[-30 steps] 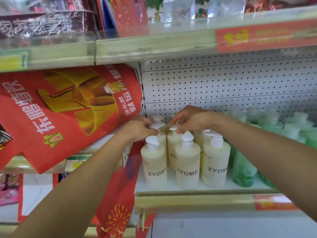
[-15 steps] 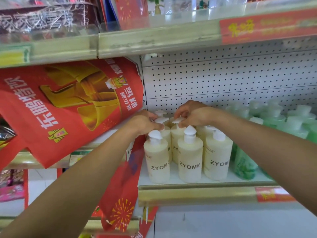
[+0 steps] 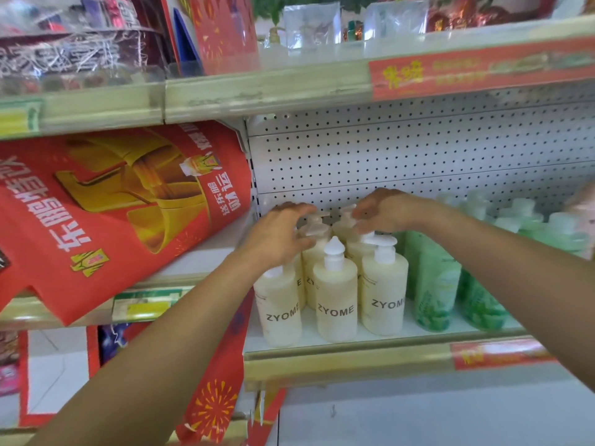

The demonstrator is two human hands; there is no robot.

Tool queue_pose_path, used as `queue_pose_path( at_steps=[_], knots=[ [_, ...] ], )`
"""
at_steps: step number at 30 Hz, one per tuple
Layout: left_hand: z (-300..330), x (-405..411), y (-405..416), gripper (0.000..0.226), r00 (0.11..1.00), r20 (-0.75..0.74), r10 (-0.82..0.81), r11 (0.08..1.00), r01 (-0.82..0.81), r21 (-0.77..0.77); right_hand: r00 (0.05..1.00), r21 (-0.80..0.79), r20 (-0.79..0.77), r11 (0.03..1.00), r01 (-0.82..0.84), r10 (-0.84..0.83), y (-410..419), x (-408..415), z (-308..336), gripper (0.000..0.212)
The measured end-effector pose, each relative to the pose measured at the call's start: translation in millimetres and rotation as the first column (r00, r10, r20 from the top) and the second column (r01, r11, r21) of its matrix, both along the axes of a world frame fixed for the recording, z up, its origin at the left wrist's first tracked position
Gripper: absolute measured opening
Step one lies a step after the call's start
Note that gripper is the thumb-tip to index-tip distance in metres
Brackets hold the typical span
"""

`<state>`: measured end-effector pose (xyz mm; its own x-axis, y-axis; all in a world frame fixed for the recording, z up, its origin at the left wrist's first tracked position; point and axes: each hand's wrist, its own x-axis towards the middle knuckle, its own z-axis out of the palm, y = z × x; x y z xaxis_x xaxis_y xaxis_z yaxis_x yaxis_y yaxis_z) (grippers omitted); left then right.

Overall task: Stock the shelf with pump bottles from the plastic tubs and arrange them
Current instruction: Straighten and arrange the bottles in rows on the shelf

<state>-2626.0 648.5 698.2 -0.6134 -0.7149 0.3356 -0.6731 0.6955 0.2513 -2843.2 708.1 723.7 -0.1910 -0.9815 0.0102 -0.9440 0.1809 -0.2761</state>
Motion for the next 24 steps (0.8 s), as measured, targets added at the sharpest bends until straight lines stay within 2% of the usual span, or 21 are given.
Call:
queue_pose_path(
  at_steps=[2,4,11,24],
  knots=[
    [-2,-9,-1,0.062,0.994,0.112,0.000,0.998,0.007,-0.062,0.999,0.028,-0.046,0.999,0.023,-0.022,-2,3,-6,0.046],
    [-3,-12,-3,0.057,0.987,0.156,0.028,0.997,-0.016,-0.077,0.997,0.014,-0.072,0.999,0.043,-0.042,-5,6,-9,0.042],
    [-5,-23,-11,0.048,0.976,0.190,0.109,0.989,-0.088,-0.115,0.997,-0.034,0.017,0.997,0.072,-0.071,-9,2,-8,0.039],
    [-10,-39,-10,0.039,0.966,0.169,0.195,0.975,-0.173,-0.139,0.998,-0.090,0.049,0.995,0.045,-0.041,-10,4,-12,0.041]
  ],
)
